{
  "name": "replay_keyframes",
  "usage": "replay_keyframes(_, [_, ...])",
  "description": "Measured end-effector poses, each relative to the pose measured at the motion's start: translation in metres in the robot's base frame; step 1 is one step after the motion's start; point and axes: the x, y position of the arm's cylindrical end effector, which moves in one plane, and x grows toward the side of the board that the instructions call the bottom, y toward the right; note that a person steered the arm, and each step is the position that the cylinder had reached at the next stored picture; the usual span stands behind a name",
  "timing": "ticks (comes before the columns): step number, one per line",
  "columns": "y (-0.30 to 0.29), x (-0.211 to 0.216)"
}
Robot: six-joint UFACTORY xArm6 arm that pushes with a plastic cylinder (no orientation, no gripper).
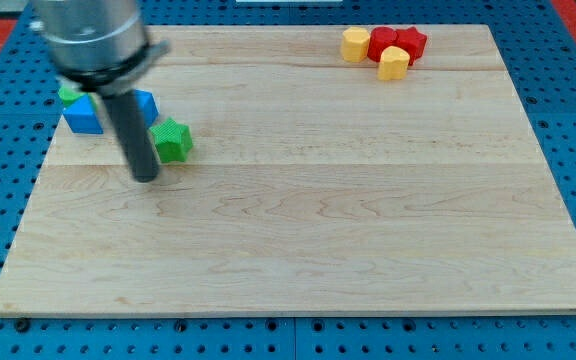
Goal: Push the green star towards the center of the board
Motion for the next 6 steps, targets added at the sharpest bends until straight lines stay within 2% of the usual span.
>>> replay_keyframes(1, [-0.005,-0.033])
replay_keyframes(3, [0.105,-0.053])
replay_keyframes(4, [0.088,-0.074])
replay_keyframes(5, [0.075,-0.163])
replay_keyframes(6, [-0.019,-0.175])
